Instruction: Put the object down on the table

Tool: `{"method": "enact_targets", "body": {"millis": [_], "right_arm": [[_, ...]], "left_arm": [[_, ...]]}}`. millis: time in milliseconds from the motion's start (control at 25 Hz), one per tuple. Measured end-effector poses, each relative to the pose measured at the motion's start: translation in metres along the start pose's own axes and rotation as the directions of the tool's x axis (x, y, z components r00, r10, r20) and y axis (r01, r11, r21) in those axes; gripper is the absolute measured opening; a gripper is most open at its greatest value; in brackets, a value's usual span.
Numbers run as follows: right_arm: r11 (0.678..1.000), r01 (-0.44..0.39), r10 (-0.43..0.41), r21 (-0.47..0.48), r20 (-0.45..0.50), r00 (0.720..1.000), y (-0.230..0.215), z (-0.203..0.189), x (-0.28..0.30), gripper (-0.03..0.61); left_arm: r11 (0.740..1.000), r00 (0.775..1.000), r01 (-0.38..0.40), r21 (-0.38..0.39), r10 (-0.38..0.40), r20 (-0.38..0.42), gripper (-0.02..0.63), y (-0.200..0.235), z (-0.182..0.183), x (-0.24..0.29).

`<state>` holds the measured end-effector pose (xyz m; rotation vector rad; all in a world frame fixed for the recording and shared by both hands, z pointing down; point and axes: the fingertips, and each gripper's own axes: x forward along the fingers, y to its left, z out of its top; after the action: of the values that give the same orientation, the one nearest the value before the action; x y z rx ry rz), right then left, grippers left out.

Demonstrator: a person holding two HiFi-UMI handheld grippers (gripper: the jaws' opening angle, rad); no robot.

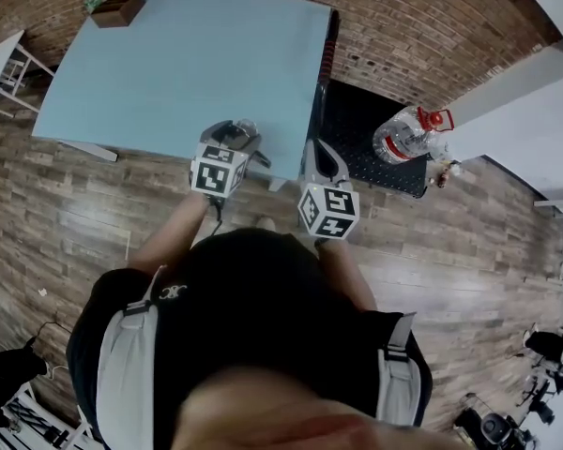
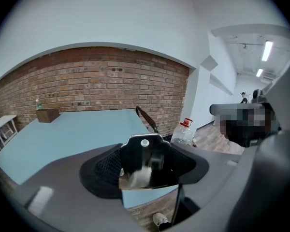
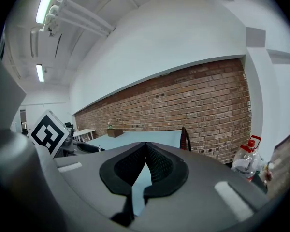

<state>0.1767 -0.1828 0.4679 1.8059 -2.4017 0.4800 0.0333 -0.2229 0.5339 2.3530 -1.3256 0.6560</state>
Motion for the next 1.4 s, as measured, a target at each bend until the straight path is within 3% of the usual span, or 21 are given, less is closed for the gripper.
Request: {"method": "enact_targets", "body": {"millis": [280,520,1040,1400], "right_arm": [[0.998,-0.066,0.066,0.002,-0.046,0.997,-0.015,-0.002,0.024,0.014],[0.995,-0.087,0.092,0.046,-0.104,0.99,-0.005,-0.023,0.032,0.014],[0.994,0.067,-0.055,0.087,-0.139,0.989,-0.022,-0.036,0.05,0.014],[0.985,0.148,-0.129,0.089,-0.195,0.972,-0.023,-0.047,0.058,0.014]], "left_arm": [[0.998,0.998,-0.046,-0.051,0.044,-0.04,0.293,0.006,-0.007,0.024],[0.998,0.991,-0.07,0.003,0.07,-0.114,0.293,0.019,-0.03,0.033],[0.995,0.974,0.055,0.078,-0.037,-0.225,0.293,0.036,-0.058,0.103],[0.991,0.935,0.097,0.097,-0.057,-0.35,0.293,0.061,-0.096,0.146]]}}
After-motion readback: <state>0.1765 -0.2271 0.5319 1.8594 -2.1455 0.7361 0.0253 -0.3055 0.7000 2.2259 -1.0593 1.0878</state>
